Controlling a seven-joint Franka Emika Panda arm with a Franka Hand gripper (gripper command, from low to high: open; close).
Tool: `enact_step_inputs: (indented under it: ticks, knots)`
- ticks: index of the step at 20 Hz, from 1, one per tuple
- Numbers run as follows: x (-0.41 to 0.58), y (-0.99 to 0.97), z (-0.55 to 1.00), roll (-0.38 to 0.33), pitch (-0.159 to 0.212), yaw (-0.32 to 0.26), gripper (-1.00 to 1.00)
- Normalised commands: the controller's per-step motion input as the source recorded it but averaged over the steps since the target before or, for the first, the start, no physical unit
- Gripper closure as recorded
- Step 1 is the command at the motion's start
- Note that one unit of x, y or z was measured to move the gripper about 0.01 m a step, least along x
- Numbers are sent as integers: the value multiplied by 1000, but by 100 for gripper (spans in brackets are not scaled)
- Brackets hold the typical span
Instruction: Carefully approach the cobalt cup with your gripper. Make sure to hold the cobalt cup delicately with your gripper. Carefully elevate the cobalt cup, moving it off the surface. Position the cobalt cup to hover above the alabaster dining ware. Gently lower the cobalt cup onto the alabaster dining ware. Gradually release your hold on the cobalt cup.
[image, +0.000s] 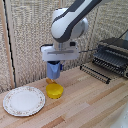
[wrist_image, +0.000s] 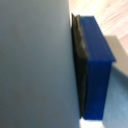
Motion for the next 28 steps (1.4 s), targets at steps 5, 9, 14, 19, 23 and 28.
enact_step_inputs:
  ticks: [5, 9, 14, 19, 23, 28]
  knots:
    - [438, 903, 0, 0, 0, -15, 100]
    - [614, 814, 0, -2, 19, 8, 100]
    - [478, 442, -197, -15, 45, 116, 100]
    - [312, 345, -323, -20, 57, 129, 100]
    - [211, 257, -367, -9, 12, 114, 100]
    - [270, 131, -279, 0, 0, 111, 100]
